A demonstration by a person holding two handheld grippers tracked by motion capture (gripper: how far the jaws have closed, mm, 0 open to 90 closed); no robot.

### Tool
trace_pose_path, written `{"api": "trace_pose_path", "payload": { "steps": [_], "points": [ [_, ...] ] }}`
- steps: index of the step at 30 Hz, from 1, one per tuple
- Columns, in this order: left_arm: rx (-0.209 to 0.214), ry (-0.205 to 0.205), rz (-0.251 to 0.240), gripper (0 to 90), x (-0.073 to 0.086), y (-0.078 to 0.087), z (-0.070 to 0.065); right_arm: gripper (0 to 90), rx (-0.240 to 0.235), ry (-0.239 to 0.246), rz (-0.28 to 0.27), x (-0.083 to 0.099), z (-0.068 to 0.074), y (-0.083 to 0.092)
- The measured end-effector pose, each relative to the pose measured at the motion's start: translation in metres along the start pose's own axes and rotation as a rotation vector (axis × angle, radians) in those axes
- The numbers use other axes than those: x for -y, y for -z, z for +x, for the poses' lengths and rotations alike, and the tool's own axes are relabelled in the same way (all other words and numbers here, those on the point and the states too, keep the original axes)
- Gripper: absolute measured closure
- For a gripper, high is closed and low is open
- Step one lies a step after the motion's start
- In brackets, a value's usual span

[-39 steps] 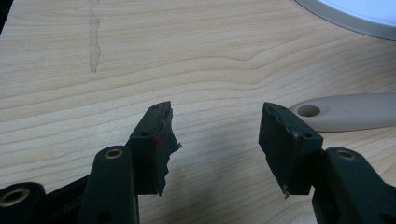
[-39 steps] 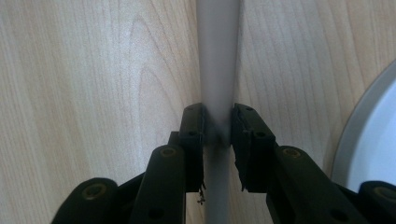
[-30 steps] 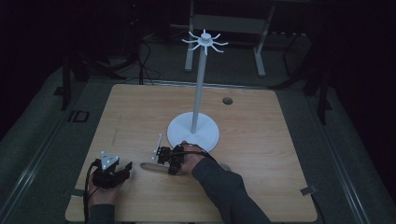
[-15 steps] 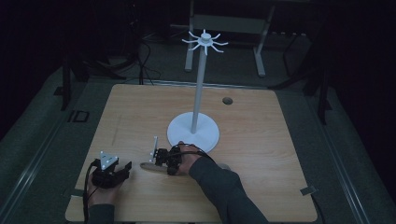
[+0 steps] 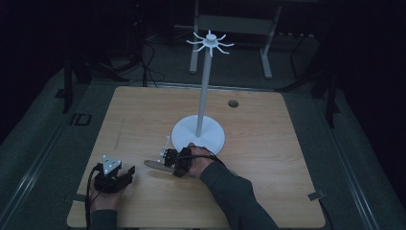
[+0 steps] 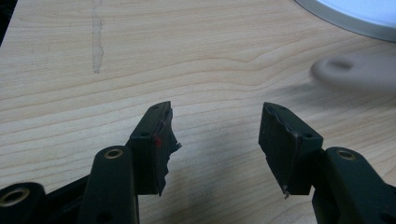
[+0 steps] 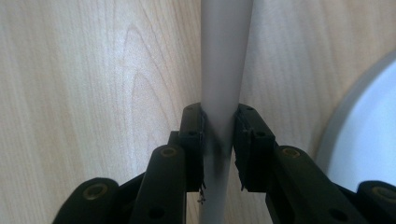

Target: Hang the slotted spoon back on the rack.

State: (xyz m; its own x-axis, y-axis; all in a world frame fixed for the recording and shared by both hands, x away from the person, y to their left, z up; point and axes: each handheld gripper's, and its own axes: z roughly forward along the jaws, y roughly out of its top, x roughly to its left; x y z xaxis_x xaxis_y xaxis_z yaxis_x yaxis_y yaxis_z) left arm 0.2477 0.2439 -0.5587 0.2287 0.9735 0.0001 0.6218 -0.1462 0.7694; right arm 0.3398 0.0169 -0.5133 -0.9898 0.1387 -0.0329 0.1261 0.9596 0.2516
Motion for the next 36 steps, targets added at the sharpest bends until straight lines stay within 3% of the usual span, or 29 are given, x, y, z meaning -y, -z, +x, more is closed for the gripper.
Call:
{"api": "trace_pose_path", "payload": {
  "steps": [4, 7, 8, 13, 23, 32, 36],
  "points": [
    [0.000, 0.000, 0.001, 44.9, 0.000, -0.001, 0.000, 74.2, 0.033, -0.031, -0.087, 0.013, -0.001, 0.018],
    [0.001, -0.004, 0.004, 44.9, 0.000, -0.001, 0.000, 74.2, 0.039, -0.041, -0.110, 0.016, 0.000, 0.022],
    [0.002, -0.004, 0.003, 44.9, 0.000, -0.001, -0.001, 74.2, 0.063, -0.049, -0.189, 0.027, -0.001, 0.034],
    [0.002, -0.004, 0.003, 44.9, 0.000, -0.001, -0.001, 74.1, 0.112, -0.075, -0.291, 0.045, -0.002, 0.050],
    [0.001, -0.003, 0.003, 44.9, 0.000, -0.001, -0.001, 74.2, 0.200, -0.145, -0.430, 0.072, -0.005, 0.073],
    [0.001, -0.005, 0.006, 44.9, 0.000, -0.002, -0.002, 74.2, 0.322, -0.212, -0.564, 0.097, -0.006, 0.092],
    [0.000, -0.008, 0.008, 44.8, 0.000, -0.002, -0.002, 74.2, 0.338, -0.245, -0.606, 0.107, -0.007, 0.102]
  ]
}}
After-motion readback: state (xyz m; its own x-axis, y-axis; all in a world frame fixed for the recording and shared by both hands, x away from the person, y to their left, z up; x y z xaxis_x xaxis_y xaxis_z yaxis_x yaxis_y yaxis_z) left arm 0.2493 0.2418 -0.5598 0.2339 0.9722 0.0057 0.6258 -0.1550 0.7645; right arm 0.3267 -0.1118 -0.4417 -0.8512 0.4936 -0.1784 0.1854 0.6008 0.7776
